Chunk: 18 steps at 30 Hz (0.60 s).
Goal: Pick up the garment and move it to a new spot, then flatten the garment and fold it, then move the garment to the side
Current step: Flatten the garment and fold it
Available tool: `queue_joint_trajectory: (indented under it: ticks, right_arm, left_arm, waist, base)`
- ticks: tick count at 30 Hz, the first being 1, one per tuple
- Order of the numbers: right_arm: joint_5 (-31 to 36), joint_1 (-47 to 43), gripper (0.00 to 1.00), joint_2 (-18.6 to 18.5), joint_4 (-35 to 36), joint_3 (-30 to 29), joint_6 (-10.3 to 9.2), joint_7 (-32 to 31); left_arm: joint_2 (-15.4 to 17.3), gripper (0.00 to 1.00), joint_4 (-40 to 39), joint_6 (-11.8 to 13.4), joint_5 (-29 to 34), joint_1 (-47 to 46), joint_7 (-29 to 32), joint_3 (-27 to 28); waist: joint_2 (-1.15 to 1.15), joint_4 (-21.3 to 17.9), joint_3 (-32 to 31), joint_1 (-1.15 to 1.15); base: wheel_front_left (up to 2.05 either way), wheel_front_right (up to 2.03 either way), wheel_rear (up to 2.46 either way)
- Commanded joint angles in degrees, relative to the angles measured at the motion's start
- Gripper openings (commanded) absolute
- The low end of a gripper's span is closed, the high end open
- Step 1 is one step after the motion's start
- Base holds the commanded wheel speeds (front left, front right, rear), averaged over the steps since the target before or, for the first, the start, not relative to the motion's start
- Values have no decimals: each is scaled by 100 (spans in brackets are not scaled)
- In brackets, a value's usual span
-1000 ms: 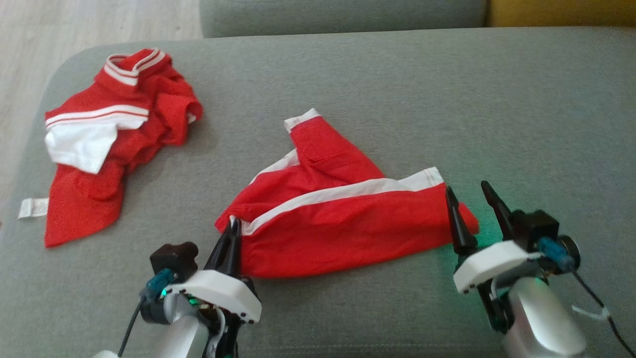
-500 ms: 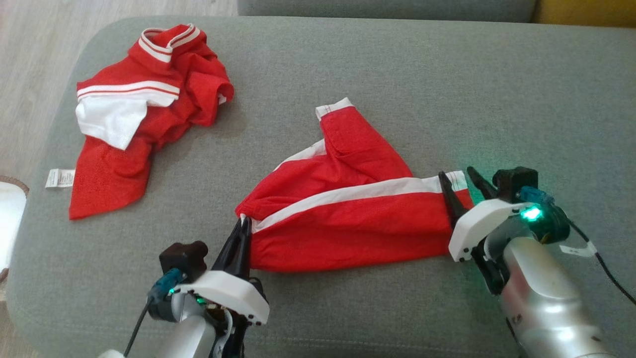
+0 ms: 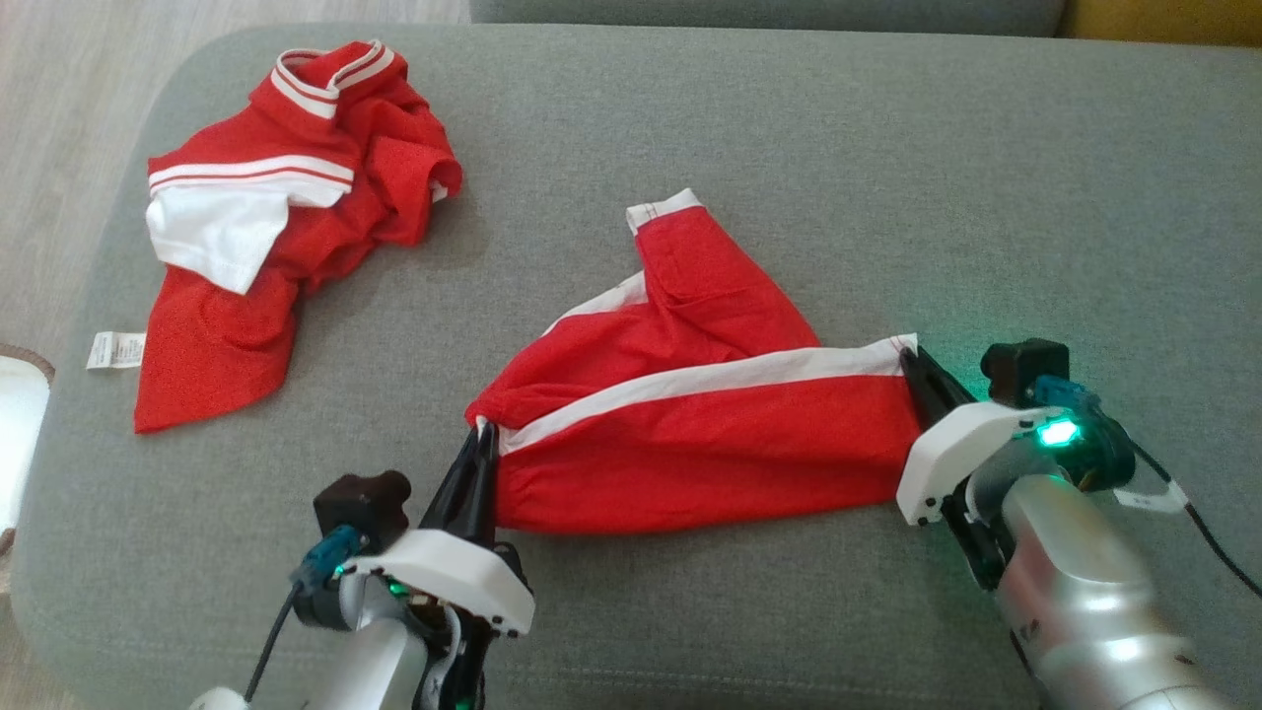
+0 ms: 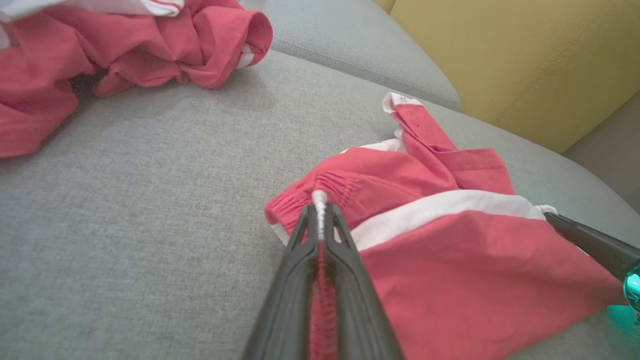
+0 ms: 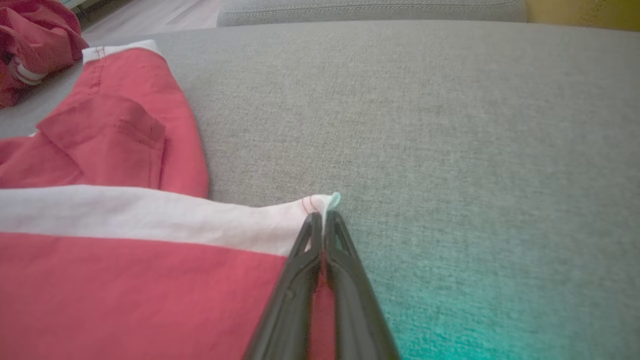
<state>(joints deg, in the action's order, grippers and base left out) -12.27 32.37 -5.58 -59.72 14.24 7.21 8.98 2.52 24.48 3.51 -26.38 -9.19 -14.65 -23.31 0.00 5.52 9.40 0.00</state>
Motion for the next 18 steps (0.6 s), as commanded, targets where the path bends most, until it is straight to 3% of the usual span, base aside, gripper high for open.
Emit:
queue_joint_trajectory:
  ticks: [1, 9, 13, 18]
  right_arm:
    - [-58, 160, 0, 49, 76, 127, 28, 149]
    - [-418, 247, 0, 85, 395, 178, 28, 561]
    - [-710, 287, 0, 4, 1073, 143, 28, 596]
    - [-1060, 374, 0, -317, 2169, 80, 28, 600]
  left_arm:
    - [36, 0, -162, -27, 37, -256, -35, 193]
    - [36, 0, -284, -206, 340, -424, -35, 703]
    - [71, 0, -456, -459, 483, -746, -35, 1177]
    - [449, 0, -708, -725, 659, -1455, -27, 1393]
  waist:
    - [0, 13, -17, 0]
    - [0, -171, -497, 0]
    - [0, -347, -785, 0]
    - [0, -530, -926, 0]
  base:
    - [0, 0, 0]
    - [0, 0, 0]
    - [0, 0, 0]
    - [0, 0, 0]
